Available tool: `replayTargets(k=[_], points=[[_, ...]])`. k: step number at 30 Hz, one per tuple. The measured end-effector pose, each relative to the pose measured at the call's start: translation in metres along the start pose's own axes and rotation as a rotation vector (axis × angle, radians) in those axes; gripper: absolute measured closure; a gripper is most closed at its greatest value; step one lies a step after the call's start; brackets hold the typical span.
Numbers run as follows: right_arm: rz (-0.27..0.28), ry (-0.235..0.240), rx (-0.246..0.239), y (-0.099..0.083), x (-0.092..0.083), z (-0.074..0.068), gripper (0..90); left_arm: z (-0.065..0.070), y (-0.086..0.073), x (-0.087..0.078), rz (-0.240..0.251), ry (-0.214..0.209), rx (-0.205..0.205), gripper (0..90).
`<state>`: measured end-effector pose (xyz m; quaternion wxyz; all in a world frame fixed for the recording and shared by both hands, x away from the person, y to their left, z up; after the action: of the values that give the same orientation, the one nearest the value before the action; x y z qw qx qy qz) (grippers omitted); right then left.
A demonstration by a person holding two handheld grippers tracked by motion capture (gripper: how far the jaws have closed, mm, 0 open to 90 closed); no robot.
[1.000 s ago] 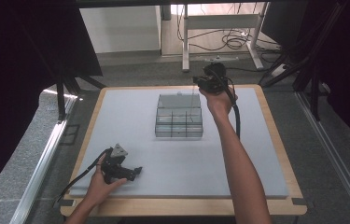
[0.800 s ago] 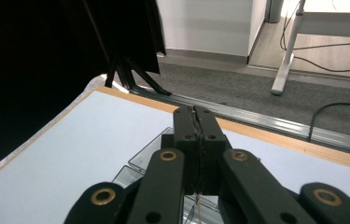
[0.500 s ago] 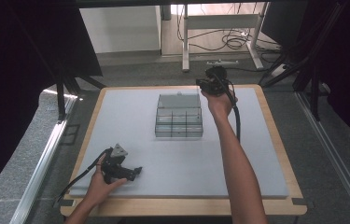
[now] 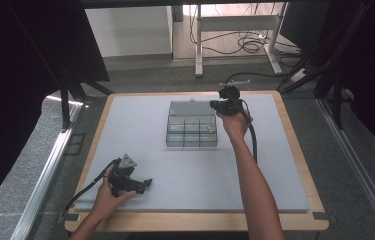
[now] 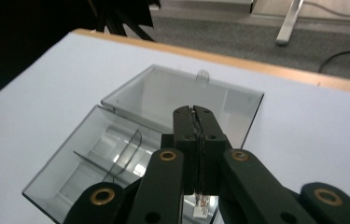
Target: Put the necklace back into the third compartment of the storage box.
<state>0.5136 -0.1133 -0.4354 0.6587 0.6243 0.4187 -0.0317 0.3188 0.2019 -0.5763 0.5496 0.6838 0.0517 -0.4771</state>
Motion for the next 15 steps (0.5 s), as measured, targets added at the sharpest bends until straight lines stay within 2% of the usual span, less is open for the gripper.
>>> replayTargets(k=[8,15], points=[[-0.053,0.011,0.023,-0.025,0.021,0.005,87.3,0.000,0.000,0.000,-0.003,0.001,0.001,0.0],[-0.080,0.005,0.031,-0.034,0.027,0.007,87.1,0.000,0.000,0.000,-0.003,0.001,0.002,0.0]])
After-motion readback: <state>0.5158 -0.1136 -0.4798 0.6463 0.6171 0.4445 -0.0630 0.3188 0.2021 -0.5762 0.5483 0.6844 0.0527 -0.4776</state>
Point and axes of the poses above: each handheld gripper's, and its own axes: x roughly forward along the jaws, y roughly out of its top, z roughly to its right, the point moved 3 cm from there along x, roughly forward along the jaws, and after that the axes turned 1 degree about z, right-handed, at the moved point
